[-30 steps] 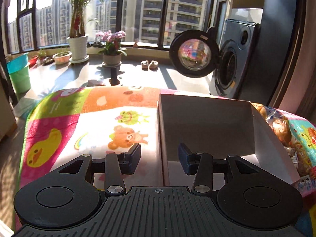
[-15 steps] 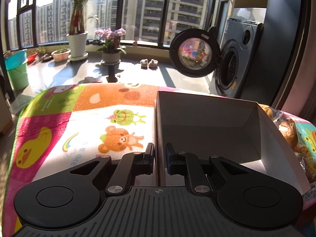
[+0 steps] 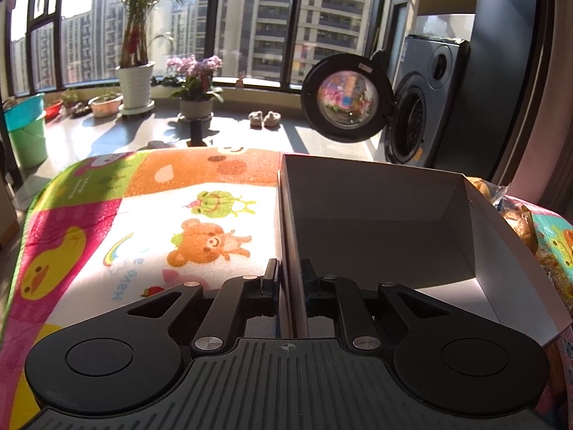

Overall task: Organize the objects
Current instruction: 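Grasp the pink Volcano pack with the right gripper, then carry the Volcano pack into the box and open the right gripper, then grasp the yellow stick snack with the right gripper and lift it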

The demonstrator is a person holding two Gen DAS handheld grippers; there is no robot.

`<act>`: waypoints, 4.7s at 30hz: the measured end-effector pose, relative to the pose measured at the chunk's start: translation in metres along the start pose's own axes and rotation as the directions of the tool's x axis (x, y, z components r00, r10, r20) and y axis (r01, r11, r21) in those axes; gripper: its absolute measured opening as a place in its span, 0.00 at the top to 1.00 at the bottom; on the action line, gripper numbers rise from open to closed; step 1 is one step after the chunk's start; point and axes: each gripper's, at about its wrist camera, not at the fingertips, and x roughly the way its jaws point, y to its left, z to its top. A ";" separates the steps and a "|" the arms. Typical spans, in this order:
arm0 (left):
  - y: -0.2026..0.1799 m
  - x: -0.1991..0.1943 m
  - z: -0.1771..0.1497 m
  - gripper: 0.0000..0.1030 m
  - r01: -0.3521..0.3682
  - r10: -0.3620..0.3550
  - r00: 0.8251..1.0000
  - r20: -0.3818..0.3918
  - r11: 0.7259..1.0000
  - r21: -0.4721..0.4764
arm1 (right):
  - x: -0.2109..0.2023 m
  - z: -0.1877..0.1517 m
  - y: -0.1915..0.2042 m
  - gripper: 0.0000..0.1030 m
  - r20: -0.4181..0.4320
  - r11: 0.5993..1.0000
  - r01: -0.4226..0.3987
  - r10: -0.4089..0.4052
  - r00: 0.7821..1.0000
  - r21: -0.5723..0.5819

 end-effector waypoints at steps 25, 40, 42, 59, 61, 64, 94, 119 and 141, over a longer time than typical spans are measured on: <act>0.008 -0.002 -0.005 0.84 0.054 -0.054 0.998 0.020 0.998 -0.025 | -0.018 -0.019 0.075 0.58 -0.141 0.988 0.030 -0.052 0.989 -0.154; 0.009 -0.003 -0.007 0.84 0.064 -0.064 0.998 0.020 0.998 -0.020 | -0.084 0.046 0.180 0.58 -0.082 0.929 -0.237 0.223 0.971 -0.283; 0.009 -0.003 -0.007 0.84 0.064 -0.064 0.998 0.020 0.998 -0.020 | -0.078 0.068 0.191 0.58 -0.026 0.929 -0.226 0.228 0.973 -0.295; 0.009 -0.003 -0.011 0.84 0.066 -0.065 0.998 0.020 0.998 -0.016 | 0.006 0.132 0.112 0.43 0.082 0.990 0.047 -0.036 0.996 -0.132; 0.010 -0.003 -0.011 0.84 0.067 -0.067 0.998 0.021 0.998 -0.021 | 0.008 0.126 0.088 0.43 0.079 0.990 0.097 -0.089 0.993 -0.106; 0.010 -0.003 -0.011 0.84 0.068 -0.068 0.997 0.021 0.997 -0.025 | 0.015 0.120 0.058 0.43 0.053 0.989 0.140 -0.137 0.989 -0.053; 0.014 0.001 -0.012 0.83 0.083 -0.082 0.996 0.019 0.996 -0.040 | 0.056 0.060 0.024 0.77 -0.162 0.995 0.022 -0.006 0.987 0.096; 0.012 0.001 -0.013 0.83 0.073 -0.073 0.997 0.019 0.997 -0.030 | 0.094 0.092 0.047 0.80 -0.082 0.977 -0.134 0.149 0.985 0.164; 0.012 0.000 -0.013 0.83 0.076 -0.076 0.997 0.018 0.997 -0.033 | 0.025 0.025 0.095 0.67 0.012 0.947 0.084 -0.085 0.996 -0.309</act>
